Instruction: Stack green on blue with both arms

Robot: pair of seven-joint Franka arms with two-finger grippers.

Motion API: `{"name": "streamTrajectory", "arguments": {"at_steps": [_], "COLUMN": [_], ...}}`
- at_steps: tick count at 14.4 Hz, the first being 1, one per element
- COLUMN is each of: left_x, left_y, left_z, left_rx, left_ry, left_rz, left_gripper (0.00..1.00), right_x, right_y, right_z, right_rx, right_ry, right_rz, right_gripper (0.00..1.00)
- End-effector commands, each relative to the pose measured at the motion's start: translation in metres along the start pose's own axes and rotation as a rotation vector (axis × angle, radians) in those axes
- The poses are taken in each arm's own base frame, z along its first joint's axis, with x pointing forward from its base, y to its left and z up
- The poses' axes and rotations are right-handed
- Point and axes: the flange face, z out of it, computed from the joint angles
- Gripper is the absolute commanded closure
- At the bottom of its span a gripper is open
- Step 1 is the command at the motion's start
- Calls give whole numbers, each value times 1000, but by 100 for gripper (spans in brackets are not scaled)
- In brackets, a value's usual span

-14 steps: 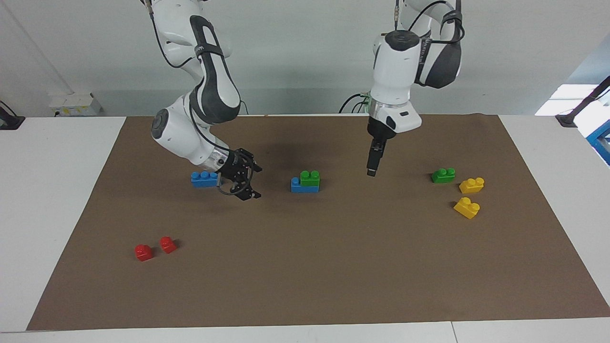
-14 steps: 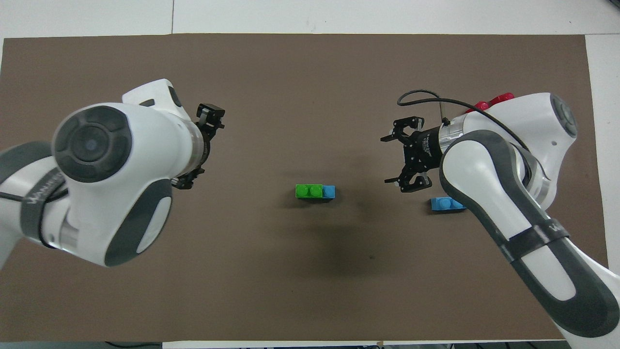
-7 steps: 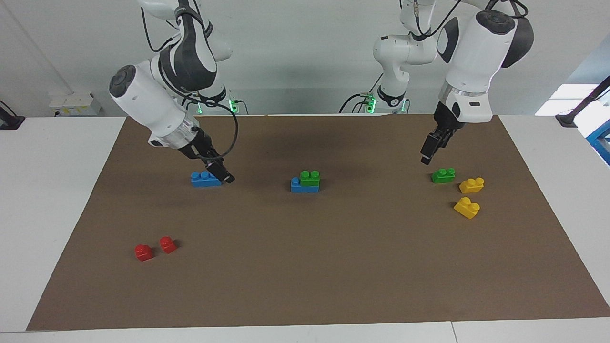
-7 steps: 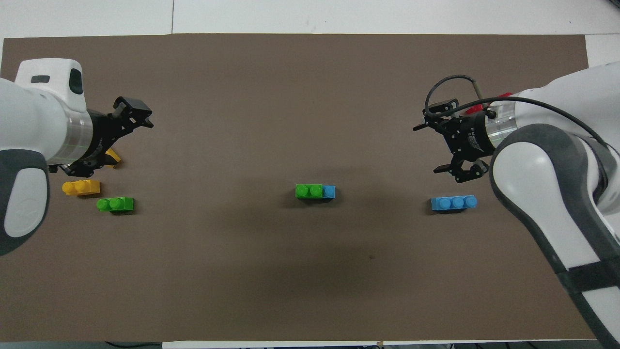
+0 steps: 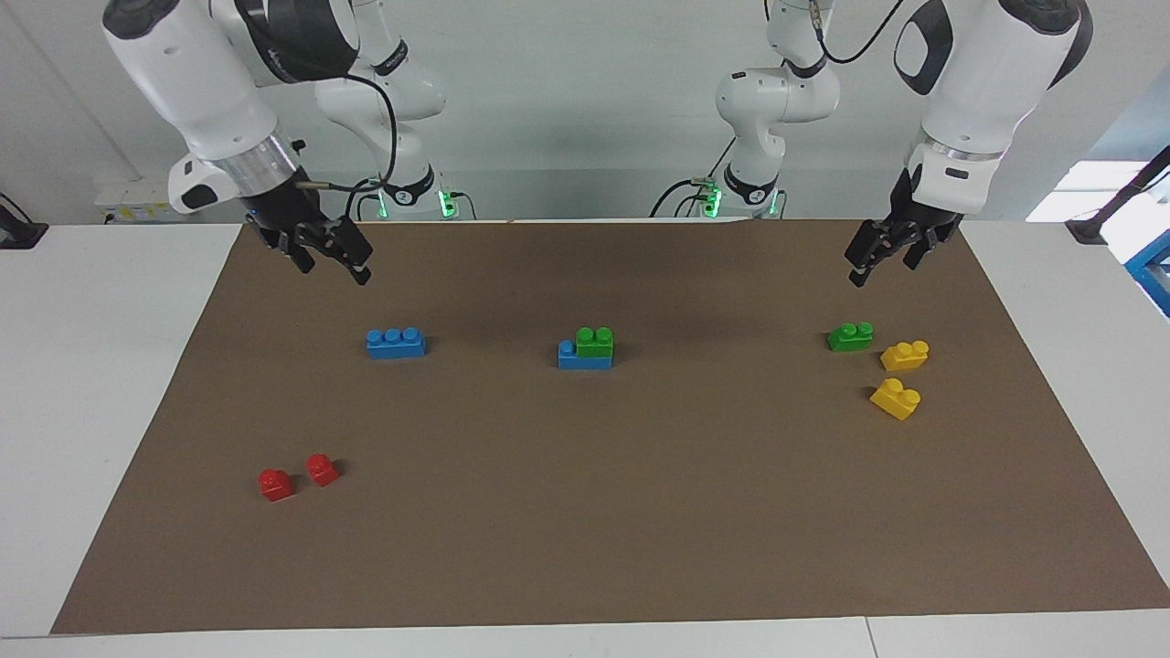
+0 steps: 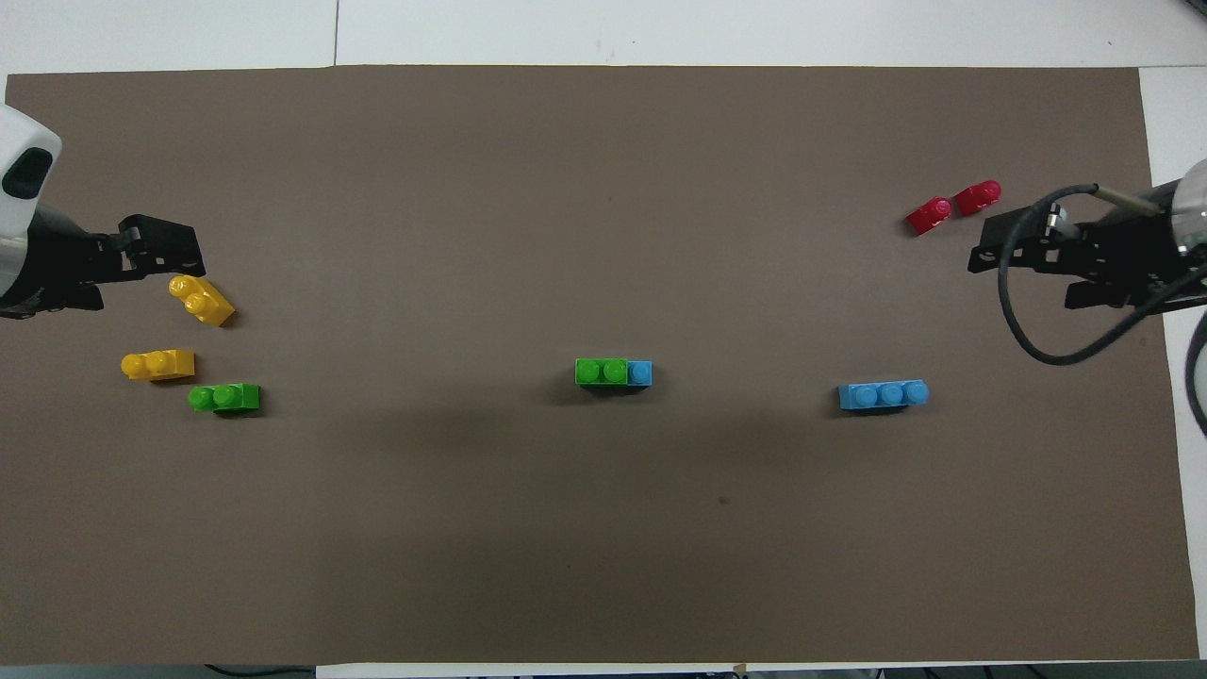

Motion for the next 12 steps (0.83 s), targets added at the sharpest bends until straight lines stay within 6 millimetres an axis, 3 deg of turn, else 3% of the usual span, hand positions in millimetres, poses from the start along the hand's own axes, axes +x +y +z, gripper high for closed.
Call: {"name": "streamTrajectory", "arguments": {"at_steps": [1,5,12], "left_x": [-3,-4,-6], "left_y": [-18,-17,-13], "left_z": [-13,-41,-36], "left_rx": [-4,-3,3], "left_ry": [-27,-25,-45], "left_rz": [68,104,108], "left_gripper": [0,0,0], "right_x": [-4,-4,4], "right_y": [3,8,40], "right_z": [-24,-33,-35], "right_rx": [-69,-71,-75], "right_ry": [-6,-9,-15], "right_rz": [-157,-175,-117], "right_gripper": [0,0,0]}}
